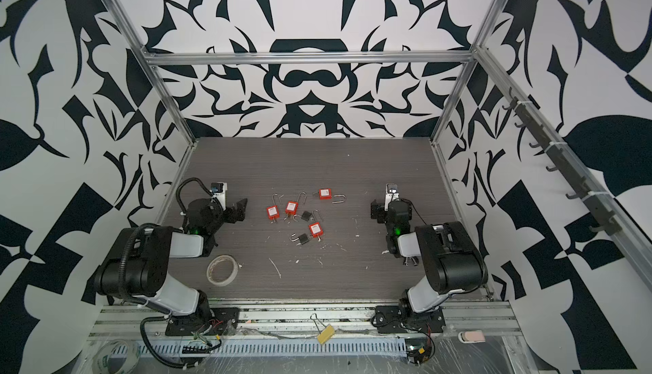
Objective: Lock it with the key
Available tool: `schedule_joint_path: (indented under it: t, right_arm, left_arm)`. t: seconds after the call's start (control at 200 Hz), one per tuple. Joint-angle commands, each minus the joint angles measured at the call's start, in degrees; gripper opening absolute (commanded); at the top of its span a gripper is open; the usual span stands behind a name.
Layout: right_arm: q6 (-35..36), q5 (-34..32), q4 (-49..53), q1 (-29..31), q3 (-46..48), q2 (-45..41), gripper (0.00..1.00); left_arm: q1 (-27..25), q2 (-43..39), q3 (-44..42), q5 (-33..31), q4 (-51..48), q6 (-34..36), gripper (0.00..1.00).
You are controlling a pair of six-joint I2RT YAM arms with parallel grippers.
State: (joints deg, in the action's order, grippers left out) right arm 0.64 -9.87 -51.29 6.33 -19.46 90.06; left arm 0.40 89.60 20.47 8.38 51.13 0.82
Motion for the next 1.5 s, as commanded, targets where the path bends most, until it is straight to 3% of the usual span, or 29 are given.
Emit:
schedule_joint_path:
  t: [0.0, 1.205, 1.31, 1.495]
  right_arm:
    - [0.45, 0.19, -1.95, -0.26, -0.52, -0.92, 1.00]
    - [0.62, -0.03, -0.63, -0.32, -0.89, -1.29, 0.98]
    - [-0.03, -3.28, 1.82, -0.31, -1.68, -3.47, 0.90]
    - [-0.29, -4.02, 11.71, -0.21, -3.68, -11.58, 0.90]
  left_arm:
    - [-0.05, -0.21, 0.96, -0.18, 0.82, -0.82, 0.99]
    - [-0.48, -0.39, 0.84, -0.86, 1.01, -0.62, 0.99]
    - [-0.43, -0.94, 0.63, -1.52, 1.33, -0.61, 0.99]
    - [-0.45, -7.48, 1.25, -4.47, -4.93, -1.42, 0.99]
